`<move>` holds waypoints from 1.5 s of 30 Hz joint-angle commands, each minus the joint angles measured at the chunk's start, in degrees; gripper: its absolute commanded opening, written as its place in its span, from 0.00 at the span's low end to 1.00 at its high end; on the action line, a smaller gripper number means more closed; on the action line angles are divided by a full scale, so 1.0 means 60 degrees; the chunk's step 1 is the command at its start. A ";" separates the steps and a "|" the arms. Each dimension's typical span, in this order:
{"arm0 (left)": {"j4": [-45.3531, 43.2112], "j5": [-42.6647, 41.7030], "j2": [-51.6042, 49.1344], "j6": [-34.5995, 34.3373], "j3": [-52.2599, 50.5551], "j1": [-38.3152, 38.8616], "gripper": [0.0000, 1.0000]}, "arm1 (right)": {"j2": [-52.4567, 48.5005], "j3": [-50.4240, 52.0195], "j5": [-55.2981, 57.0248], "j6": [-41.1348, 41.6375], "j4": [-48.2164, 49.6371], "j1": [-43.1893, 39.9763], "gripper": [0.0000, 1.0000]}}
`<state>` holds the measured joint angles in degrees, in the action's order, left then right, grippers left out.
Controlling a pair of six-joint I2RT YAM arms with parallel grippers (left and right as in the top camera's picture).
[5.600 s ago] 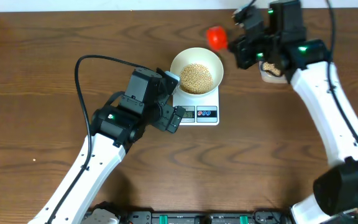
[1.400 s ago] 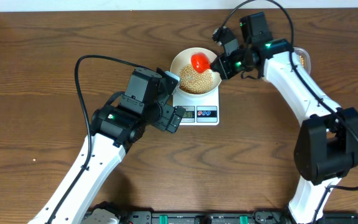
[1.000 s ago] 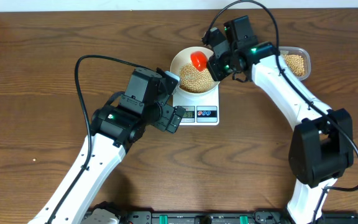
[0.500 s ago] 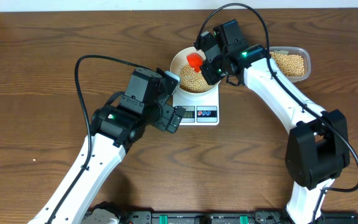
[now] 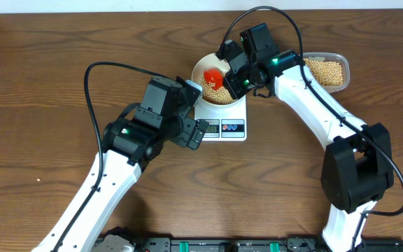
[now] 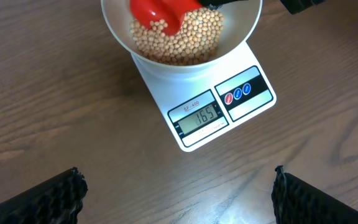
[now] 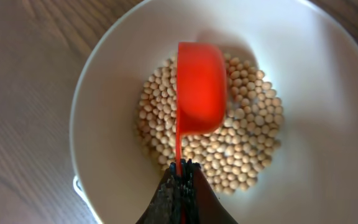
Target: Scoop item into bowl and weigh 50g on scale
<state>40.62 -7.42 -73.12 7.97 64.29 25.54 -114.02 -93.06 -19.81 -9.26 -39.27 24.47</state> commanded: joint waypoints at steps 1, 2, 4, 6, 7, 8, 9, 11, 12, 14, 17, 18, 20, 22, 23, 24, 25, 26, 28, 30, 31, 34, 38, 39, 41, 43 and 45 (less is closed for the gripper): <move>0.0015 -0.0051 0.0022 0.0095 -0.0036 -0.0033 0.97 | -0.0146 0.0011 -0.0674 0.0109 -0.0076 0.0069 0.01; 0.0015 -0.0051 0.0022 0.0095 -0.0036 -0.0033 0.97 | -0.0146 0.0011 -0.0780 0.0109 -0.0113 0.0066 0.01; 0.0015 -0.0051 0.0022 0.0095 -0.0036 -0.0033 0.97 | -0.0146 0.0011 -0.0943 0.0109 -0.0168 0.0066 0.01; 0.0015 -0.0051 0.0022 0.0095 -0.0036 -0.0033 0.98 | -0.0146 0.0011 -0.1198 0.0109 -0.0251 0.0066 0.01; 0.0015 -0.0051 0.0022 0.0095 -0.0036 -0.0033 0.97 | -0.0146 0.0011 -0.1304 0.0109 -0.0321 0.0044 0.01; 0.0015 -0.0051 0.0022 0.0095 -0.0036 -0.0033 0.97 | -0.0142 0.0011 -0.1308 0.0109 -0.0357 0.0033 0.01; 0.0015 -0.0051 0.0022 0.0095 -0.0036 -0.0033 0.97 | -0.0142 0.0011 -0.1304 0.0109 -0.0390 0.0015 0.01; 0.0015 -0.0051 0.0022 0.0095 -0.0036 -0.0033 0.97 | -0.0142 0.0011 -0.1475 0.0109 -0.0452 -0.0055 0.01; 0.0015 -0.0051 0.0022 0.0095 -0.0036 -0.0033 0.97 | -0.0142 0.0011 -0.1661 0.0113 -0.0455 -0.0102 0.01; 0.0015 -0.0051 0.0022 0.0095 -0.0036 -0.0033 0.97 | -0.0138 0.0011 -0.2441 0.0117 -0.0463 -0.0310 0.01; 0.0015 -0.0051 0.0022 0.0095 -0.0036 -0.0033 0.97 | -0.0138 0.0011 -0.3585 0.0189 -0.0470 -0.0729 0.01; 0.0015 -0.0051 0.0022 0.0095 -0.0036 -0.0033 0.97 | -0.0138 0.0011 -0.3738 0.0189 -0.0470 -0.0798 0.01; 0.0015 -0.0051 0.0022 0.0095 -0.0036 -0.0033 0.97 | -0.0138 0.0011 -0.4448 0.0186 -0.0470 -0.1224 0.01; 0.0015 -0.0051 0.0022 0.0095 -0.0036 -0.0033 0.97 | -0.0138 0.0011 -0.4918 0.0178 -0.0470 -0.1588 0.01; 0.0015 -0.0051 0.0022 0.0095 -0.0036 -0.0033 0.97 | -0.0138 0.0011 -0.5049 0.0171 -0.0474 -0.1676 0.01; 0.0015 -0.0051 0.0022 0.0095 -0.0036 -0.0033 0.97 | -0.0138 0.0011 -0.5187 0.0153 -0.0484 -0.1763 0.01; 0.0015 -0.0051 0.0022 0.0095 -0.0036 -0.0033 0.97 | -0.0138 0.0011 -0.5523 -0.0015 -0.0503 -0.1902 0.01; 0.0015 -0.0051 0.0022 0.0095 -0.0036 -0.0033 0.97 | -0.0138 0.0011 -0.5737 -0.0102 -0.0506 -0.1974 0.01; 0.0015 -0.0051 0.0022 0.0095 -0.0036 -0.0033 0.97 | -0.0138 0.0011 -0.5927 -0.0117 -0.0492 -0.2098 0.01; 0.0015 -0.0051 0.0022 0.0095 -0.0036 -0.0033 0.97 | -0.0138 0.0011 -0.5949 -0.0117 -0.0499 -0.2146 0.01; 0.0015 -0.0051 0.0022 0.0095 -0.0036 -0.0033 0.98 | -0.0138 0.0011 -0.5949 -0.0117 -0.0503 -0.2186 0.01; 0.0015 -0.0051 0.0022 0.0095 -0.0036 -0.0033 0.97 | -0.0138 0.0011 -0.5941 -0.0117 -0.0495 -0.2211 0.01; 0.0015 -0.0051 0.0022 0.0095 -0.0036 -0.0033 0.98 | -0.0138 0.0011 -0.5938 -0.0120 -0.0499 -0.2215 0.01; 0.0015 -0.0051 0.0022 0.0095 -0.0036 -0.0033 0.97 | -0.0138 0.0011 -0.5938 -0.0127 -0.0499 -0.2215 0.01; 0.0015 -0.0051 0.0022 0.0095 -0.0036 -0.0033 0.98 | -0.0138 0.0011 -0.5909 -0.0186 -0.0499 -0.2215 0.01; 0.0015 -0.0051 0.0022 0.0095 -0.0036 -0.0033 0.97 | -0.0138 0.0011 -0.5847 -0.0186 -0.0525 -0.2215 0.01; 0.0015 -0.0051 0.0022 0.0095 -0.0036 -0.0033 0.97 | -0.0138 0.0011 -0.5741 -0.0186 -0.0576 -0.2215 0.01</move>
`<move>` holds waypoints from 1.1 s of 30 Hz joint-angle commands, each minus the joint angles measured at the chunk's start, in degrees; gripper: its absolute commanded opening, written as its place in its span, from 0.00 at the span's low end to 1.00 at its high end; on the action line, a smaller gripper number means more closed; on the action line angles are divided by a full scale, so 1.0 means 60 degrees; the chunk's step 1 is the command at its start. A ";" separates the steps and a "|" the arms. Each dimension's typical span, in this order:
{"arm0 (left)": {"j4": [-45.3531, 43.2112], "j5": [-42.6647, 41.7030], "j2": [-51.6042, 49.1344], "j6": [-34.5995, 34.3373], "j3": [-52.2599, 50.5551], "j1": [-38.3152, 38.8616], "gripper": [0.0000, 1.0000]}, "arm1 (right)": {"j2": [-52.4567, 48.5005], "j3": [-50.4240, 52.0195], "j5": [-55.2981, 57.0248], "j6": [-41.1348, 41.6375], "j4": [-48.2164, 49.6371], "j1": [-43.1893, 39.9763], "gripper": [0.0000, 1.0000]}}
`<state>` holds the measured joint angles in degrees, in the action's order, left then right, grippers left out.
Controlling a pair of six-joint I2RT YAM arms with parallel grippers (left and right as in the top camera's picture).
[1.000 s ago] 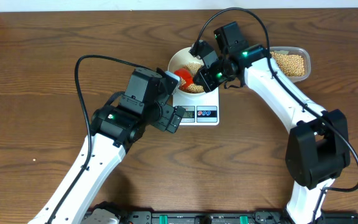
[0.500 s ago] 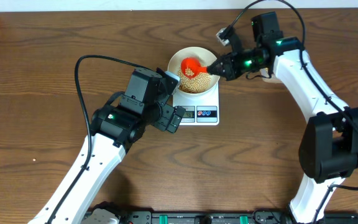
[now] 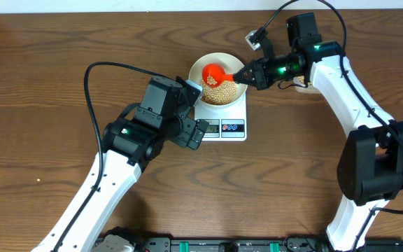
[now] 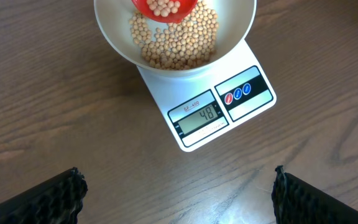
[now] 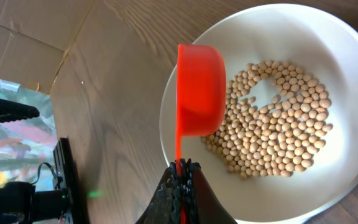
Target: Scoop item into bowl and weigh 50g on scale
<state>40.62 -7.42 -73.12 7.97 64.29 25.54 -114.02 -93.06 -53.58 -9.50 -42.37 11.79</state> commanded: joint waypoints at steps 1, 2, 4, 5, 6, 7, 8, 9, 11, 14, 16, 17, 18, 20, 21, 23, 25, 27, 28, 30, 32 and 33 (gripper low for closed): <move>0.0015 -0.0051 0.0022 0.0095 -0.0036 -0.0033 0.97 | -0.0138 0.0011 -0.0058 -0.0146 -0.0091 -0.0102 0.01; 0.0015 -0.0051 0.0022 0.0095 -0.0036 -0.0033 0.97 | -0.0138 0.0011 -0.0055 -0.0146 -0.0120 -0.0102 0.01; 0.0015 -0.0051 0.0022 0.0095 -0.0036 -0.0033 0.97 | -0.0138 0.0011 -0.0055 -0.0146 -0.0135 -0.0102 0.01; 0.0015 -0.0051 0.0022 0.0095 -0.0036 -0.0033 0.97 | -0.0138 0.0011 -0.0055 -0.0146 -0.0135 -0.0102 0.01; 0.0015 -0.0051 0.0022 0.0095 -0.0036 -0.0033 0.98 | -0.0138 0.0011 -0.0055 -0.0146 -0.0135 -0.0102 0.01; 0.0015 -0.0051 0.0022 0.0095 -0.0036 -0.0033 0.97 | -0.0138 0.0011 -0.0055 -0.0146 -0.0135 -0.0102 0.01; 0.0015 -0.0051 0.0022 0.0095 -0.0036 -0.0033 0.97 | -0.0138 0.0011 -0.0055 -0.0146 -0.0135 -0.0102 0.01; 0.0015 -0.0051 0.0022 0.0095 -0.0036 -0.0033 0.97 | -0.0138 0.0011 -0.0055 -0.0146 -0.0135 -0.0102 0.01; 0.0015 -0.0051 0.0022 0.0095 -0.0036 -0.0033 0.97 | -0.0138 0.0011 -0.0051 -0.0146 -0.0135 -0.0102 0.01; 0.0015 -0.0051 0.0022 0.0095 -0.0036 -0.0033 0.98 | -0.0138 0.0011 -0.0044 -0.0146 -0.0135 -0.0102 0.01; 0.0015 -0.0051 0.0022 0.0095 -0.0036 -0.0033 0.97 | -0.0138 0.0011 0.0044 -0.0146 -0.0135 -0.0102 0.01; 0.0015 -0.0051 0.0022 0.0095 -0.0036 -0.0033 0.97 | -0.0138 0.0011 0.0131 -0.0146 -0.0131 -0.0102 0.01; 0.0015 -0.0051 0.0022 0.0095 -0.0036 -0.0033 0.97 | -0.0138 0.0011 0.0189 -0.0146 -0.0131 -0.0102 0.01; 0.0015 -0.0051 0.0022 0.0095 -0.0036 -0.0033 0.97 | -0.0138 0.0011 0.0372 -0.0149 -0.0127 -0.0102 0.01; 0.0015 -0.0051 0.0022 0.0095 -0.0036 -0.0033 0.97 | -0.0138 0.0011 0.0514 -0.0149 -0.0124 -0.0102 0.01; 0.0015 -0.0051 0.0022 0.0095 -0.0036 -0.0033 0.98 | -0.0138 0.0011 0.0623 -0.0149 -0.0076 -0.0102 0.01; 0.0015 -0.0051 0.0022 0.0095 -0.0036 -0.0033 0.98 | -0.0138 0.0011 0.0659 -0.0219 -0.0044 -0.0102 0.01; 0.0015 -0.0051 0.0022 0.0095 -0.0036 -0.0033 0.97 | -0.0138 0.0011 0.0688 -0.0393 -0.0029 -0.0113 0.01; 0.0015 -0.0051 0.0022 0.0095 -0.0036 -0.0033 0.97 | -0.0138 0.0011 0.0692 -0.0393 -0.0004 -0.0113 0.01; 0.0015 -0.0051 0.0022 0.0095 -0.0036 -0.0033 0.97 | -0.0138 0.0011 0.0692 -0.0393 0.0058 -0.0113 0.01; 0.0015 -0.0051 0.0022 0.0095 -0.0036 -0.0033 0.97 | -0.0138 0.0011 0.0688 -0.0393 0.0131 -0.0113 0.01; 0.0015 -0.0051 0.0022 0.0095 -0.0036 -0.0033 0.97 | -0.0138 0.0011 0.0688 -0.0393 0.0168 -0.0113 0.01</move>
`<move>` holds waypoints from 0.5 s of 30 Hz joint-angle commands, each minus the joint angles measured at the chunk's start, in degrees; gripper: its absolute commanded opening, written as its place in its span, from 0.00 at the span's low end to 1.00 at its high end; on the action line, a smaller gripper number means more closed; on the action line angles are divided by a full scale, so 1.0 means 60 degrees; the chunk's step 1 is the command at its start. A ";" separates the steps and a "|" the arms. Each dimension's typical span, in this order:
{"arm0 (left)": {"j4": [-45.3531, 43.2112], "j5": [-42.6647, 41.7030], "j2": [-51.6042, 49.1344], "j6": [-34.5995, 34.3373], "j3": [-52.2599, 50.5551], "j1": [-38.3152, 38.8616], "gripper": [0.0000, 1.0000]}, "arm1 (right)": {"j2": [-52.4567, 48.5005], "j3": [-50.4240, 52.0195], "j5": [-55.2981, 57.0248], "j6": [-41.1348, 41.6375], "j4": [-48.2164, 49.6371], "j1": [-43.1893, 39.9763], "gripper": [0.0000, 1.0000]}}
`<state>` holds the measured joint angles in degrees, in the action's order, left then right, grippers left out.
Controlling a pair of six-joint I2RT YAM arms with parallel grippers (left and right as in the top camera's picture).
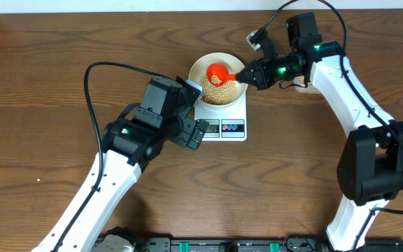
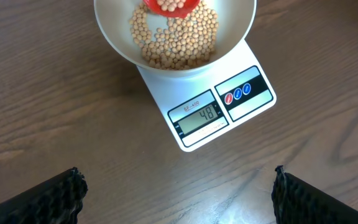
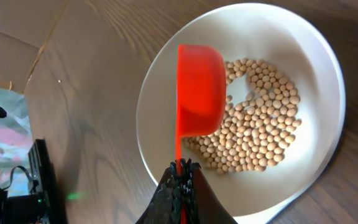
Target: Scoop item into bowl and weigh 50g on scale
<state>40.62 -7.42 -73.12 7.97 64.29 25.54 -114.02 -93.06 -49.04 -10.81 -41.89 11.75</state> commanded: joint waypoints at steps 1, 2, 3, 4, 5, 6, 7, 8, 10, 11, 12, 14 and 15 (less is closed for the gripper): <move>0.0015 -0.0051 0.0022 0.0095 -0.0036 -0.0033 0.98 | -0.0138 0.0011 -0.0069 -0.0171 0.0127 -0.0106 0.01; 0.0015 -0.0051 0.0022 0.0095 -0.0036 -0.0033 0.97 | -0.0142 0.0011 -0.0069 -0.0171 0.0168 -0.0106 0.01; 0.0015 -0.0051 0.0022 0.0095 -0.0036 -0.0033 0.97 | -0.0138 0.0011 -0.0073 -0.0171 0.0182 -0.0117 0.01; 0.0015 -0.0051 0.0022 0.0095 -0.0036 -0.0033 0.97 | -0.0138 0.0011 -0.0076 -0.0171 0.0204 -0.0146 0.01; 0.0015 -0.0051 0.0022 0.0095 -0.0036 -0.0033 0.97 | -0.0138 0.0011 -0.0076 -0.0171 0.0208 -0.0171 0.01; 0.0015 -0.0051 0.0022 0.0095 -0.0036 -0.0033 0.97 | -0.0138 0.0011 -0.0102 -0.0168 0.0208 -0.0222 0.01; 0.0015 -0.0051 0.0022 0.0095 -0.0036 -0.0033 0.97 | -0.0138 0.0011 -0.0102 -0.0168 0.0208 -0.0273 0.01; 0.0015 -0.0051 0.0022 0.0095 -0.0036 -0.0033 0.97 | -0.0138 0.0011 -0.0109 -0.0160 0.0200 -0.0328 0.01; 0.0015 -0.0051 0.0022 0.0095 -0.0036 -0.0033 0.97 | -0.0138 0.0011 -0.0142 -0.0131 0.0204 -0.0419 0.01; 0.0015 -0.0051 0.0022 0.0095 -0.0036 -0.0033 0.97 | -0.0138 0.0011 -0.0178 -0.0131 0.0204 -0.0474 0.01; 0.0015 -0.0051 0.0022 0.0095 -0.0036 -0.0033 0.98 | -0.0138 0.0011 -0.0178 -0.0135 0.0204 -0.0510 0.01; 0.0015 -0.0051 0.0022 0.0095 -0.0036 -0.0033 0.97 | -0.0138 0.0011 -0.0189 -0.0131 0.0204 -0.0594 0.01; 0.0015 -0.0051 0.0022 0.0095 -0.0036 -0.0033 0.97 | -0.0138 0.0011 -0.0215 -0.0135 0.0200 -0.0616 0.01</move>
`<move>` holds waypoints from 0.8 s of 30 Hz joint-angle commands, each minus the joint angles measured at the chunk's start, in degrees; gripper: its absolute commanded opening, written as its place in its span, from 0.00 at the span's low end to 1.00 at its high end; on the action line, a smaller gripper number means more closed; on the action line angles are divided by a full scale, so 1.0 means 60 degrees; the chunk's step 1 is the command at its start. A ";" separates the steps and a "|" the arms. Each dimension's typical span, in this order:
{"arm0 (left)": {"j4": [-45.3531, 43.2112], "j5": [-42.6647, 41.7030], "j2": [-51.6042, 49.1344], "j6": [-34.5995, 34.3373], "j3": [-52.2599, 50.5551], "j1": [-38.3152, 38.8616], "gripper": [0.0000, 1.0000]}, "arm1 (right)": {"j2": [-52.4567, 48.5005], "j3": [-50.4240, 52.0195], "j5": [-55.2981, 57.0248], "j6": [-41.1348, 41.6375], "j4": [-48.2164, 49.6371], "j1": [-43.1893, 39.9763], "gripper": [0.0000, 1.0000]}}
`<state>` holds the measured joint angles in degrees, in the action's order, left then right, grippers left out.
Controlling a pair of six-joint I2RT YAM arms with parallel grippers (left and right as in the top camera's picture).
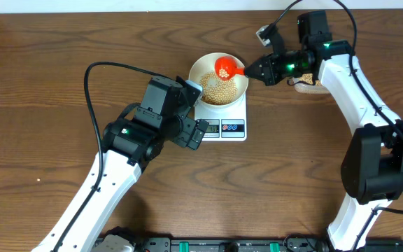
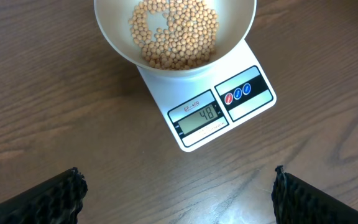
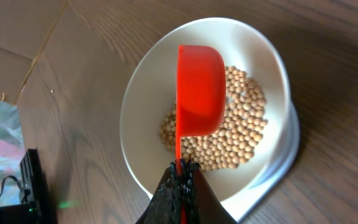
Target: Scoop item into bowl and weigh 50g on scale
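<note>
A white bowl (image 1: 201, 70) holding tan beans (image 2: 174, 32) stands on the white scale (image 1: 221, 123), whose display (image 2: 199, 117) reads 48. My right gripper (image 3: 180, 167) is shut on the handle of a red scoop (image 1: 224, 66), held above the bowl's right half; the scoop (image 3: 199, 87) carries some beans. My left gripper (image 2: 178, 190) is open, hovering over the bare table in front of the scale, with nothing between its fingers.
A clear container of beans (image 1: 306, 82) sits at the back right, mostly hidden behind my right arm. Cables loop over the table near both arms.
The scoop has moved to the right and back, from over the bowl's middle to over its right half. It has left the left wrist view. The display still reads 48.
The scoop was down in the beans in the bowl, with the display reading 165. Then the scoop was held above the bowl with beans in it and the display read 48. It has since shifted rightward. My left gripper stayed put.
</note>
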<state>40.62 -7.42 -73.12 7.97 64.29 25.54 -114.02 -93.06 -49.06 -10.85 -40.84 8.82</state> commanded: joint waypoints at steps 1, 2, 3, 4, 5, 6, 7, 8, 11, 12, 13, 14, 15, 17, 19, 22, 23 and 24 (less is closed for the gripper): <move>0.0015 -0.0051 0.0022 0.0095 -0.0036 -0.0033 0.97 | -0.0138 0.0011 -0.0288 -0.0127 0.0025 -0.0160 0.01; 0.0015 -0.0051 0.0022 0.0095 -0.0036 -0.0033 0.97 | -0.0138 0.0011 -0.0361 -0.0127 0.0025 -0.0182 0.01; 0.0015 -0.0051 0.0022 0.0095 -0.0036 -0.0033 0.97 | -0.0138 0.0011 -0.0412 -0.0127 0.0025 -0.0204 0.01; 0.0015 -0.0051 0.0022 0.0095 -0.0036 -0.0033 0.98 | -0.0138 0.0011 -0.0426 -0.0127 0.0025 -0.0208 0.01; 0.0015 -0.0051 0.0022 0.0095 -0.0036 -0.0033 0.97 | -0.0138 0.0011 -0.0426 -0.0127 0.0025 -0.0208 0.01; 0.0015 -0.0051 0.0022 0.0095 -0.0036 -0.0033 0.97 | -0.0138 0.0011 -0.0426 -0.0127 0.0022 -0.0208 0.01; 0.0015 -0.0051 0.0022 0.0095 -0.0036 -0.0033 0.98 | -0.0138 0.0011 -0.0426 -0.0127 0.0025 -0.0204 0.01; 0.0015 -0.0051 0.0022 0.0095 -0.0036 -0.0033 0.97 | -0.0138 0.0011 -0.0430 -0.0127 0.0025 -0.0204 0.01; 0.0015 -0.0051 0.0022 0.0095 -0.0036 -0.0033 0.97 | -0.0091 0.0011 -0.0616 -0.0127 0.0018 -0.0204 0.01; 0.0015 -0.0051 0.0022 0.0095 -0.0036 -0.0033 0.97 | -0.0044 0.0011 -0.0641 -0.0127 0.0004 -0.0204 0.01; 0.0015 -0.0051 0.0022 0.0095 -0.0036 -0.0033 0.97 | 0.0011 0.0011 -0.0634 -0.0131 -0.0015 -0.0204 0.01; 0.0015 -0.0051 0.0022 0.0095 -0.0036 -0.0033 0.97 | 0.0095 0.0011 -0.0634 -0.0135 -0.0029 -0.0204 0.01; 0.0015 -0.0051 0.0022 0.0095 -0.0036 -0.0033 0.97 | 0.0193 0.0011 -0.0627 -0.0175 -0.0055 -0.0204 0.01; 0.0015 -0.0051 0.0022 0.0095 -0.0036 -0.0033 0.97 | 0.0412 0.0011 -0.0415 -0.0357 -0.0200 -0.0200 0.01; 0.0015 -0.0051 0.0022 0.0095 -0.0036 -0.0033 0.97 | 0.0608 0.0011 0.0073 -0.0441 -0.0393 -0.0160 0.01; 0.0015 -0.0051 0.0022 0.0095 -0.0036 -0.0033 0.98 | 0.0831 0.0011 0.0678 -0.0703 -0.0667 0.0015 0.01; 0.0015 -0.0051 0.0022 0.0095 -0.0036 -0.0033 0.97 | 0.0907 0.0011 0.0951 -0.0758 -0.0747 0.0113 0.01; 0.0015 -0.0051 0.0022 0.0095 -0.0036 -0.0033 0.97 | 0.0973 0.0011 0.1311 -0.0776 -0.0816 0.0222 0.01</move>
<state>40.62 -7.42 -73.12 7.97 64.29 25.54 -111.53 -93.06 -46.52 -13.06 -44.82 8.14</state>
